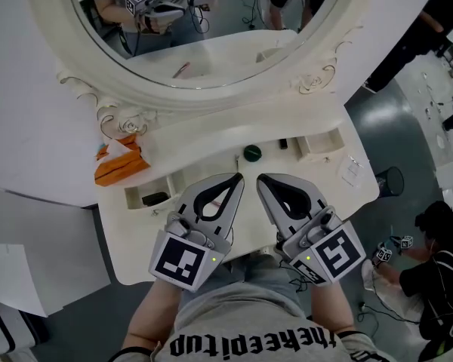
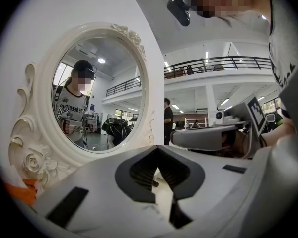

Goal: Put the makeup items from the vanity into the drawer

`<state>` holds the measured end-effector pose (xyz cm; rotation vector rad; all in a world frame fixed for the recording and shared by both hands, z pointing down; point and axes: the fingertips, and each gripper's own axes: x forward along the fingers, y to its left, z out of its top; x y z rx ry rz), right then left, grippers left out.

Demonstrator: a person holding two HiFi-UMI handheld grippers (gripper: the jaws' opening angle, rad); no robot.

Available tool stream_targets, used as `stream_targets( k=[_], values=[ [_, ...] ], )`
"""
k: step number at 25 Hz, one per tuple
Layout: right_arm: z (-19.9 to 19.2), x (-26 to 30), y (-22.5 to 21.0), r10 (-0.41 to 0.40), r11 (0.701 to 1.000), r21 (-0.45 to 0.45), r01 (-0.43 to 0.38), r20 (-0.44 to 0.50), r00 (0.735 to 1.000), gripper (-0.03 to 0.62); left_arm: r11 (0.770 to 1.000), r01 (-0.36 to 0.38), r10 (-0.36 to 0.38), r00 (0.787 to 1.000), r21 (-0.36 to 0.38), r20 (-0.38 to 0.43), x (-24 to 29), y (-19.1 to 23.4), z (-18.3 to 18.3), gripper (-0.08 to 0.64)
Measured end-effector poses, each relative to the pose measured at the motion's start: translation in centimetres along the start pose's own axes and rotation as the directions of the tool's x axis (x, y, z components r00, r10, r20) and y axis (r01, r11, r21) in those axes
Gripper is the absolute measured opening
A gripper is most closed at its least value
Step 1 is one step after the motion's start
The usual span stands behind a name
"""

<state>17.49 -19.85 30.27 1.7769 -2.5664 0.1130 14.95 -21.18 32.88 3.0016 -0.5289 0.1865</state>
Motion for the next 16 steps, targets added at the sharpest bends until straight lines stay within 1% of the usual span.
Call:
stream_targets(
  k=[16],
  values=[
    [0.02, -0.75, -0.27, -0.001, 1.0, 0.0, 0.001, 0.002, 1.0, 0.012, 1.0, 0.007, -0.007, 1.0, 0.002, 0.0, 0.39, -1.01, 0.07, 0.034]
  ],
)
